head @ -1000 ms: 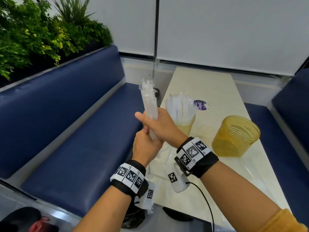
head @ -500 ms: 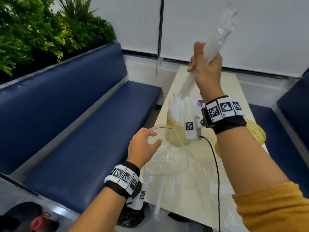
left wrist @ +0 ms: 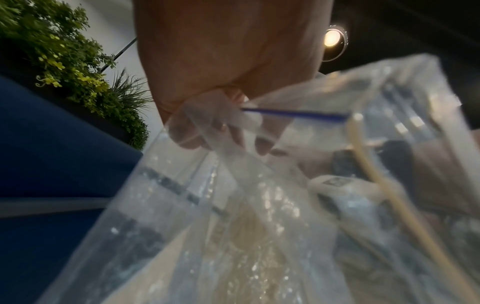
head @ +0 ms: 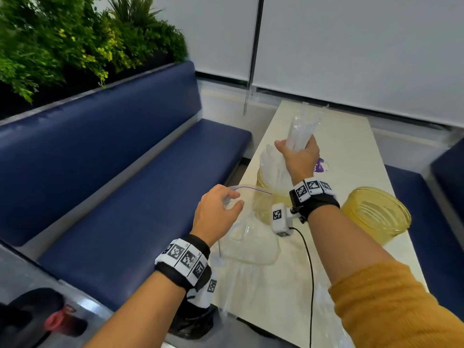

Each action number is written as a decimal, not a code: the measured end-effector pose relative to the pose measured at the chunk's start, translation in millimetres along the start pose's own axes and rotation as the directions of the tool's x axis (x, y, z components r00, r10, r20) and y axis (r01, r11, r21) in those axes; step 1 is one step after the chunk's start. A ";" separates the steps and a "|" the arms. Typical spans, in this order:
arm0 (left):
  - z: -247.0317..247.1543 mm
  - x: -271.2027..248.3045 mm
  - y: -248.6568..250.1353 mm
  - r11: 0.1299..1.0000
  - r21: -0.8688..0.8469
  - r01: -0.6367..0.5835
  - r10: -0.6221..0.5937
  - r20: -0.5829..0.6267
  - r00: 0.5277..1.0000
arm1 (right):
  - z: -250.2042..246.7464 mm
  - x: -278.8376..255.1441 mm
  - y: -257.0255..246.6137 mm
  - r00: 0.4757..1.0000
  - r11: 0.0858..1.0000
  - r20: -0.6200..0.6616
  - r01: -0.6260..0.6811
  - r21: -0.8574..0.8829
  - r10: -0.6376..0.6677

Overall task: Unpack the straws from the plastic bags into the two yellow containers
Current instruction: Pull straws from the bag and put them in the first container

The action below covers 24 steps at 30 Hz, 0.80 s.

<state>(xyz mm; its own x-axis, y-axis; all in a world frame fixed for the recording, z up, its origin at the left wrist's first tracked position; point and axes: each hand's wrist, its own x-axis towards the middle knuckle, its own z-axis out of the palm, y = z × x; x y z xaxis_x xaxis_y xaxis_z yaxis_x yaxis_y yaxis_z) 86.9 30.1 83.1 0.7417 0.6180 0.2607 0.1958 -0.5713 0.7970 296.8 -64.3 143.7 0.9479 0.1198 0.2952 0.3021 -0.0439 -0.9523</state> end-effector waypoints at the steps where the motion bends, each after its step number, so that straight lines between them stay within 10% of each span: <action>1: 0.7 0.1 1.0 1.000 -0.006 -0.002 0.002 0.000 1.000 | -1.6 1.1 -3.2 1.000 1.000 -0.011 0.029 -0.011 -0.029; 18: -2.4 -1.5 8.8 1.000 -0.010 -0.023 0.023 -0.011 1.000 | -8.4 25.9 -14.5 0.939 0.937 -0.054 0.335 -0.101 -0.341; 24: -2.4 -8.0 8.0 1.000 -0.008 -0.020 0.020 -0.007 1.000 | -14.2 0.9 17.8 0.914 0.839 0.189 0.405 -0.362 -0.360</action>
<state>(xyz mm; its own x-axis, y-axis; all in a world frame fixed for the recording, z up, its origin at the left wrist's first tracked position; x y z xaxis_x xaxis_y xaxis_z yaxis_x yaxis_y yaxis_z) 80.9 21.9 88.8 0.7414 0.6098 0.2804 0.1756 -0.5795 0.7959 304.5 -79.0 128.1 0.7383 0.3129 0.5975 0.6745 -0.3472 -0.6516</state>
